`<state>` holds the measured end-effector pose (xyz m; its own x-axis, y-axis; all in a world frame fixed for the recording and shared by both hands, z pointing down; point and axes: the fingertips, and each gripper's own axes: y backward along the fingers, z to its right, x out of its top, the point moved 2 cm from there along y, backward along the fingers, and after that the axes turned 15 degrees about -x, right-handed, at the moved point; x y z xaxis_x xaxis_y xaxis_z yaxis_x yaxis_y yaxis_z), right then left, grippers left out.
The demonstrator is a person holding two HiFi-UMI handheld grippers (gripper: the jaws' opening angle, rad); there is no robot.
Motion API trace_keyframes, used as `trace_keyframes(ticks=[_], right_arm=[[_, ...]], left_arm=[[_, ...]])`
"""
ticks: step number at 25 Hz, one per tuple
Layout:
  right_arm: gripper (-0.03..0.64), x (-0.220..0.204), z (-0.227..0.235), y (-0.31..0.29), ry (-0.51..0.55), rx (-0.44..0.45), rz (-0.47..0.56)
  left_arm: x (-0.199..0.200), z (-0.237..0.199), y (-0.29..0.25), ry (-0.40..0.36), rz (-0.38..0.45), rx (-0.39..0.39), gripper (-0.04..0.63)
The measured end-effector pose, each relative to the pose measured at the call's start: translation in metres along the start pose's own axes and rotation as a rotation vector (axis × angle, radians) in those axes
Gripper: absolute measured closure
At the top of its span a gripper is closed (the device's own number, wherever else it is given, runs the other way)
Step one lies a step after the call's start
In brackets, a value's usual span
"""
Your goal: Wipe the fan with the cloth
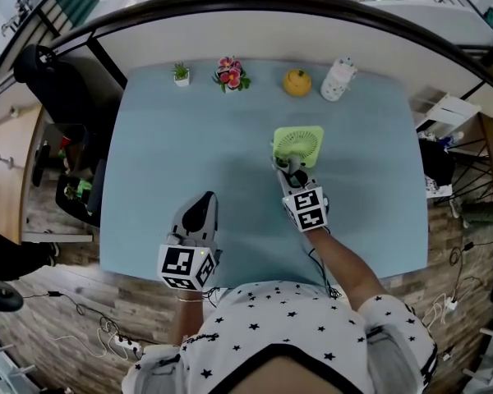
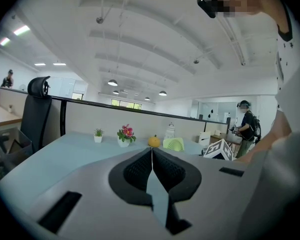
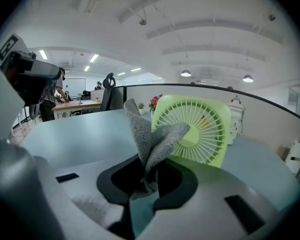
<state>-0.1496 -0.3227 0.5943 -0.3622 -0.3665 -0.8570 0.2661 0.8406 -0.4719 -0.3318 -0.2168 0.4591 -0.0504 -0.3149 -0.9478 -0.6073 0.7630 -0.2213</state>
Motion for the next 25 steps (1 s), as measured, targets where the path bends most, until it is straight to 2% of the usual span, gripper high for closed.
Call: trace_keyframes(ticks=[10,17,25], right_arm=[[0.561,-0.023,0.046,0.006,-0.021,-0.100,-0.035],[0.561,-0.038,0.091,0.014,-0.128,-0.217,-0.070],[0.561,-0.037,0.098,0.018,-0.175,-0.235,-0.067]], left_arm=[[-0.001,0.005,-0.005,-0.007,-0.014,-0.019,0.565],[0.000,0.008,-0.009,-0.012,-0.018,-0.034,0.565],[0.002,0.012,-0.014,-0.016,-0.019,-0.052,0.565]])
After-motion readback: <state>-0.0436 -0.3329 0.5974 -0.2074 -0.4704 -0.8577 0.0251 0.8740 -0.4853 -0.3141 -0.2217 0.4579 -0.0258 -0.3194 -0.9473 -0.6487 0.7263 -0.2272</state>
